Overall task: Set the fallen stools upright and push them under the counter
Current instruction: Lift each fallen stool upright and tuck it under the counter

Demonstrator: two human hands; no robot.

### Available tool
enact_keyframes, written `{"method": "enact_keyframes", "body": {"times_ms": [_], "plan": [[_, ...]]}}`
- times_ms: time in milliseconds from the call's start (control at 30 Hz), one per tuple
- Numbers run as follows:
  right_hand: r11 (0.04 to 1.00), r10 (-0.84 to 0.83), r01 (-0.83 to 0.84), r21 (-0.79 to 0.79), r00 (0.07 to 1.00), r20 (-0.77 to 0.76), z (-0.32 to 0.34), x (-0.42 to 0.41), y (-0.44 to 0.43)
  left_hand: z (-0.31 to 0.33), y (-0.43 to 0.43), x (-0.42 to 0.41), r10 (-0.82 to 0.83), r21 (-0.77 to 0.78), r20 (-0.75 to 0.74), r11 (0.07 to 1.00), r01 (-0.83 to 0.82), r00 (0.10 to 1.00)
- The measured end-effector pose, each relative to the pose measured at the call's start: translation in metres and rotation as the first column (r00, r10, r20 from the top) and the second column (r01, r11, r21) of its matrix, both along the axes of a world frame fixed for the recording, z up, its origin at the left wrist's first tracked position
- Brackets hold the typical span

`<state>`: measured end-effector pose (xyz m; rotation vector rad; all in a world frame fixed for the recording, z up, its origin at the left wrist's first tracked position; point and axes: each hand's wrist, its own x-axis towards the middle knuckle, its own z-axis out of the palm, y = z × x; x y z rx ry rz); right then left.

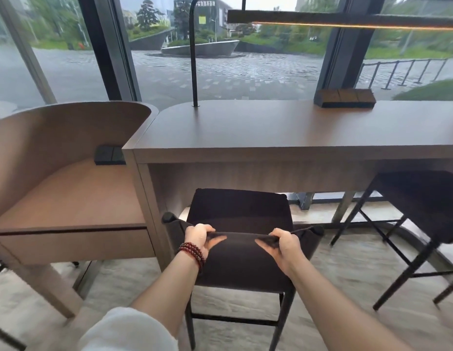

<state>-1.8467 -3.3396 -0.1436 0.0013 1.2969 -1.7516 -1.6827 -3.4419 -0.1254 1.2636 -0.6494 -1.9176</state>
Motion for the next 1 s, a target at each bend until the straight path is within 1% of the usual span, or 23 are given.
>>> {"method": "enact_keyframes", "body": {"times_ms": [167, 300, 367, 467, 567, 700, 767, 933, 1000], "plan": [[1.000, 0.008, -0.008, -0.008, 1.000, 0.024, 0.001, -0.001, 0.001, 0.003, 0.005, 0.001, -0.006, -0.013, -0.054, 1.000, 0.006, 0.999], [0.999, 0.045, -0.045, 0.002, 0.998, 0.038, 0.000, -0.003, 0.005, 0.008, 0.006, 0.002, -0.015, -0.005, -0.154, 1.000, 0.015, 0.988], [0.997, 0.072, -0.072, 0.014, 0.997, 0.039, 0.000, -0.004, 0.007, 0.013, 0.006, 0.003, -0.031, -0.002, -0.190, 1.000, 0.031, 0.981], [0.988, 0.146, -0.146, 0.044, 0.989, 0.012, 0.003, -0.003, 0.012, 0.017, 0.008, 0.006, -0.016, 0.029, -0.206, 0.999, 0.023, 0.978], [0.983, 0.167, -0.166, 0.079, 0.986, -0.012, 0.008, 0.000, 0.017, 0.023, 0.016, 0.007, -0.024, 0.030, -0.174, 0.999, 0.029, 0.985], [0.981, 0.159, -0.155, 0.113, 0.987, -0.022, 0.018, 0.011, 0.030, 0.031, 0.035, 0.008, -0.021, 0.004, -0.075, 1.000, 0.021, 0.997], [0.976, 0.177, -0.171, 0.131, 0.983, -0.037, 0.029, 0.019, 0.042, 0.039, 0.049, 0.009, -0.046, -0.010, -0.040, 0.999, 0.046, 0.998], [0.960, 0.271, -0.265, 0.091, 0.960, -0.068, 0.058, 0.040, 0.081, 0.063, 0.099, 0.011, -0.165, -0.021, -0.062, 0.986, 0.164, 0.984], [0.957, 0.285, -0.278, 0.076, 0.954, -0.090, 0.069, 0.048, 0.101, 0.072, 0.120, 0.014, -0.203, -0.033, -0.075, 0.979, 0.202, 0.976]]}}
